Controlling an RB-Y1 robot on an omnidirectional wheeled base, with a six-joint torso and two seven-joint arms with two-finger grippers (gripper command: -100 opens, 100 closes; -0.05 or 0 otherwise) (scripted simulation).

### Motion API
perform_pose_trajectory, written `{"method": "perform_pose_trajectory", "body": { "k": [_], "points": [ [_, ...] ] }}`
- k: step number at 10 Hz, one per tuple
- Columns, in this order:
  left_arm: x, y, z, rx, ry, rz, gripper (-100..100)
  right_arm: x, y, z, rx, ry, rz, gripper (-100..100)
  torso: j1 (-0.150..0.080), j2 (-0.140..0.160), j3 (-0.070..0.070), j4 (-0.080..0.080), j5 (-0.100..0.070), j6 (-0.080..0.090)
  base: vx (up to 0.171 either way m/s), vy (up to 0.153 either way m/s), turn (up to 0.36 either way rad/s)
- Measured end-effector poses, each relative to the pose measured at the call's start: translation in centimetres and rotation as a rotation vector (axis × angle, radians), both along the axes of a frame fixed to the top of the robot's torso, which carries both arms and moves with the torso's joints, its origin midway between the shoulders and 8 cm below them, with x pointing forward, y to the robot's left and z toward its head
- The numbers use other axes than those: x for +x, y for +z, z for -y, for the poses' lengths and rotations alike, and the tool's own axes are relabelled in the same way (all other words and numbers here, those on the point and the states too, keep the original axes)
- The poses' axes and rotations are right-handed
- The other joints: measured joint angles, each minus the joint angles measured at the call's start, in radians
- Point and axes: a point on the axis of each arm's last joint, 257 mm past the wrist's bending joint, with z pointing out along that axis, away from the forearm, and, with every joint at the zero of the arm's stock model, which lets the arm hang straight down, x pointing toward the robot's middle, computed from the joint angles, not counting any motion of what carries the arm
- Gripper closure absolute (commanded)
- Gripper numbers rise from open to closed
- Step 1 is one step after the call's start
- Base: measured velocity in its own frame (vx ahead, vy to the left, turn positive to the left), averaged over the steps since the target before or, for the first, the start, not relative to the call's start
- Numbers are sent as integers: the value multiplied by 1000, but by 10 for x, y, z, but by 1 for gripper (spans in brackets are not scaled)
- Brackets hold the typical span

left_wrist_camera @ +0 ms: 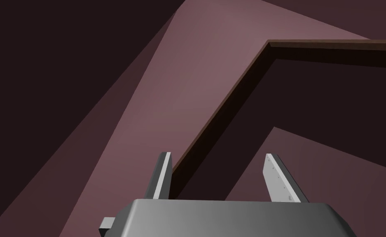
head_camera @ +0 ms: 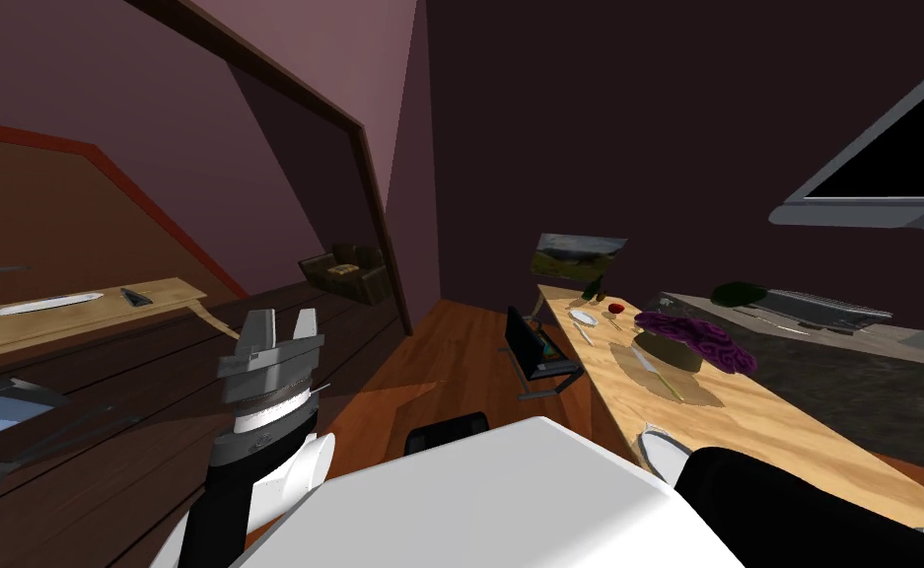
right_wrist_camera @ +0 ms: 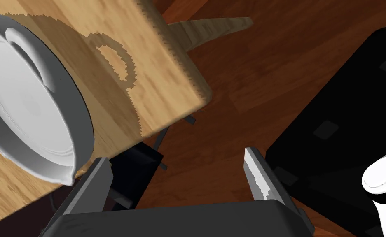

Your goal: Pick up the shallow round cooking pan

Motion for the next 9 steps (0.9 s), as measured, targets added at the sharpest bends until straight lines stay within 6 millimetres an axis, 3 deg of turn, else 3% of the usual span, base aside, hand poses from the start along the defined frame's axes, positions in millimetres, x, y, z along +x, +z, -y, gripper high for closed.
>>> {"method": "perform_pose_trajectory", "body": {
  "k": [4, 5, 6, 7, 9],
  "points": [
    [0, 0, 0, 0, 0, 0, 0, -50, 6, 10, -33, 93, -161, -100, -4, 2, 1, 0, -1, 0, 95, -192, 100],
    [0, 0, 0, 0, 0, 0, 0, -59, 7, 14, -41, 107, -186, -100, -1, 3, 1, 1, -1, 0, 30, -70, 26],
    [0, 0, 0, 0, 0, 0, 0, -59, 7, 14, -41, 111, -189, 0, 6, 5, 3, 1, 1, 1, 7, -17, 2],
    [0, 0, 0, 0, 0, 0, 0, -59, 7, 14, -42, 111, -188, -100, 10, 7, 4, 2, 2, 1, -25, -40, 56],
    [0, 0, 0, 0, 0, 0, 0, -54, -6, 9, -41, 101, -187, -100, 9, 11, 6, 2, 2, 1, -46, -53, 50]
  ]
}}
